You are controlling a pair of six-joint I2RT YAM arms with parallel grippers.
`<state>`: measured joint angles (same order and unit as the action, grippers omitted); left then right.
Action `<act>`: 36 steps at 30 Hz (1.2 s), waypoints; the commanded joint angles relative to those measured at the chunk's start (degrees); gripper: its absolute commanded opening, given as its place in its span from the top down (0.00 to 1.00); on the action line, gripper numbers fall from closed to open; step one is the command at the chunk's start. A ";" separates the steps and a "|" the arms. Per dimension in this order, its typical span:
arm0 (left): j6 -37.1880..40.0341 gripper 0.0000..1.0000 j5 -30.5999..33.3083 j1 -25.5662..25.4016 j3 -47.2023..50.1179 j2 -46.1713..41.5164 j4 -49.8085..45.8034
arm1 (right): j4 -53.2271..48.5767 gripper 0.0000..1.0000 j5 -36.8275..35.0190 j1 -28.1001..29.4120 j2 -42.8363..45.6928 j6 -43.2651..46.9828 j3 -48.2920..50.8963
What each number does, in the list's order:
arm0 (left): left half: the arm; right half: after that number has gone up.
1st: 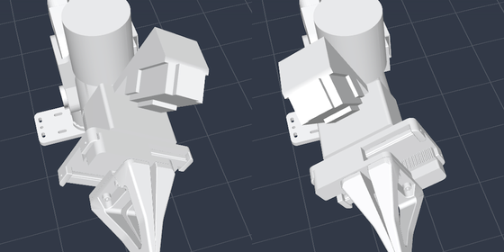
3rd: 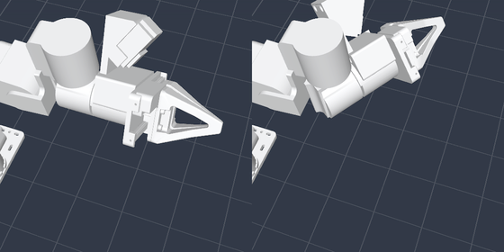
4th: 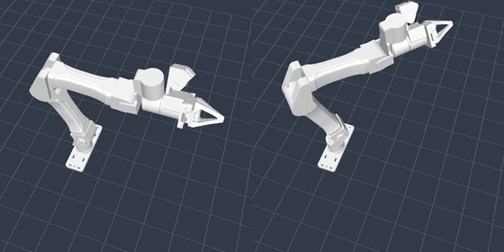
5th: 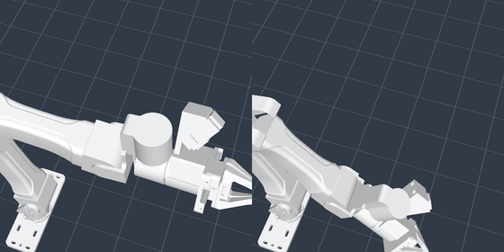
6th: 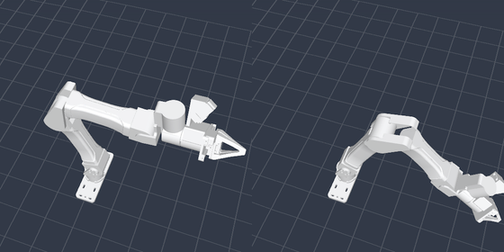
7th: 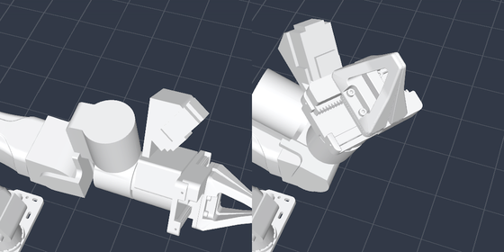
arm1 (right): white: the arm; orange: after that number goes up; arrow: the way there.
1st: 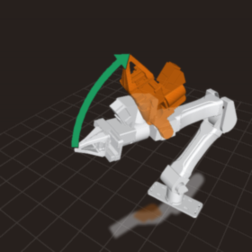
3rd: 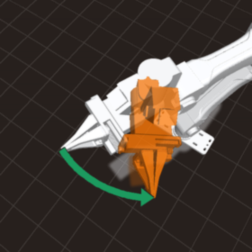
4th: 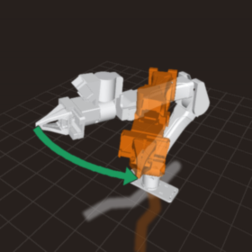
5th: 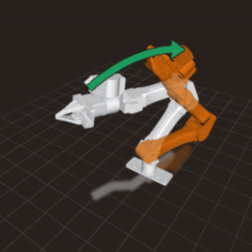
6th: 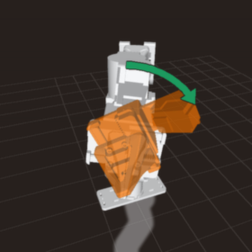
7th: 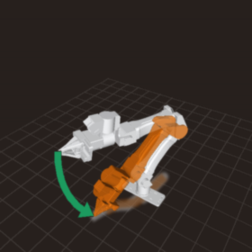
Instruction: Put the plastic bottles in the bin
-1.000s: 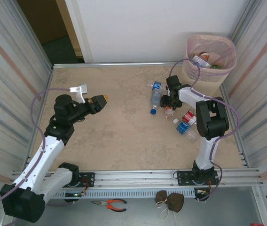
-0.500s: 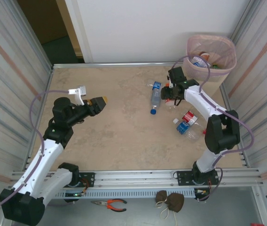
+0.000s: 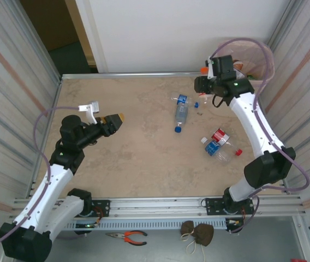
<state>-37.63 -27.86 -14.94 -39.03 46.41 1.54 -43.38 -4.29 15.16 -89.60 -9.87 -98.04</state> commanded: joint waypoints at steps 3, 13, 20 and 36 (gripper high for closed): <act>-0.17 0.32 0.48 0.64 0.97 -1.33 0.65 | -4.63 0.45 2.87 -5.15 -0.49 3.43 -11.01; 2.53 0.32 0.26 0.81 -0.43 1.84 0.92 | -6.45 0.48 9.07 -16.62 -6.58 4.06 -27.10; 8.37 0.32 0.01 0.82 -3.71 6.40 -0.61 | -6.54 0.49 10.40 -22.84 -12.55 6.23 -33.81; 20.08 0.31 -5.53 3.69 -15.52 20.60 -2.90 | -6.21 0.54 2.53 -29.30 -25.96 16.72 -39.88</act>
<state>-21.10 -31.05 -11.68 -52.16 65.95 -1.13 -49.47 1.15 -13.91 -113.58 3.20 -136.20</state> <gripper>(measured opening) 0.684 0.525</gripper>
